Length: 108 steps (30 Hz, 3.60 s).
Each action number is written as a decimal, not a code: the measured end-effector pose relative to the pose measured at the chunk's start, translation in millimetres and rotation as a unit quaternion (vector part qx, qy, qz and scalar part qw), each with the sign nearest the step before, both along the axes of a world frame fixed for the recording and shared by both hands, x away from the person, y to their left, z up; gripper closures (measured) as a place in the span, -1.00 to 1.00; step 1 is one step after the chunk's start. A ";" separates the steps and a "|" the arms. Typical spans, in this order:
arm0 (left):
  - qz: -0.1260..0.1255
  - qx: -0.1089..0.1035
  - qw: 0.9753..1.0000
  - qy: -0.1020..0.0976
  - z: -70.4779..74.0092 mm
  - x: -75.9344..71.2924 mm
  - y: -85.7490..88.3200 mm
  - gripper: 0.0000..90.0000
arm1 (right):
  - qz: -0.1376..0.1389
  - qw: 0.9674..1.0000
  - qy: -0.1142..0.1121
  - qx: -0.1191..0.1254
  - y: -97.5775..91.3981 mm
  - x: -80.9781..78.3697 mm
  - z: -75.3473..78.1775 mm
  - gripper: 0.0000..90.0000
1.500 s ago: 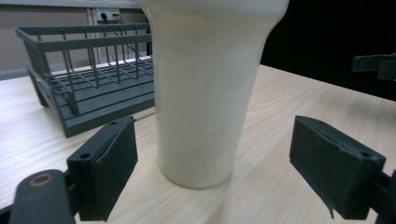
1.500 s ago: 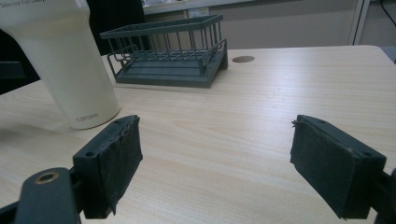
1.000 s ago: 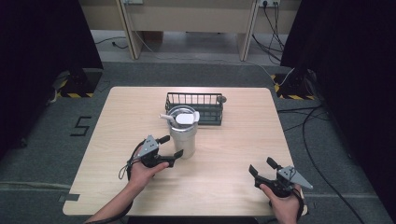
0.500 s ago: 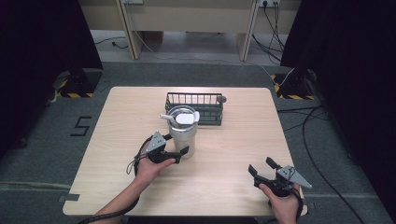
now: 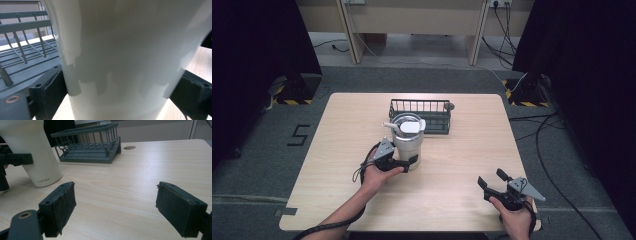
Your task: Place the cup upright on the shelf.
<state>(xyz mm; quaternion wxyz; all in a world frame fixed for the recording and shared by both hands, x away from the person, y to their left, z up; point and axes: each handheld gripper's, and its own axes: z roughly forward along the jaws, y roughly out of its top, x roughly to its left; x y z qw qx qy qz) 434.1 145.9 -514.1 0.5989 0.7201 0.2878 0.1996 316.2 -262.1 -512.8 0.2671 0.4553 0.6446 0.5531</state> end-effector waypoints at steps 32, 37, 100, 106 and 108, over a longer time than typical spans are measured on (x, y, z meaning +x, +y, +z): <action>-0.006 0.016 1.000 -0.006 3.0 2.6 -1.4 -0.76 | -0.003 1.000 0.008 0.004 -1.3 0.8 -1.4 -0.64; -0.006 0.021 1.000 -0.004 4.9 2.6 -0.6 -0.76 | -0.003 1.000 0.008 0.005 -1.4 1.3 -1.5 -0.64; 0.015 0.006 0.999 -0.037 76.2 45.7 -4.4 -0.76 | -0.005 1.000 0.010 0.009 -2.9 1.6 -1.7 -0.64; 0.018 0.005 0.999 -0.038 81.6 51.7 -4.9 -0.76 | -0.004 1.000 0.009 0.007 -3.0 2.3 -2.1 -0.64; 0.018 0.005 0.999 -0.037 82.8 53.5 -5.2 -0.76 | -0.004 1.000 0.010 0.008 -2.8 2.3 -2.1 -0.64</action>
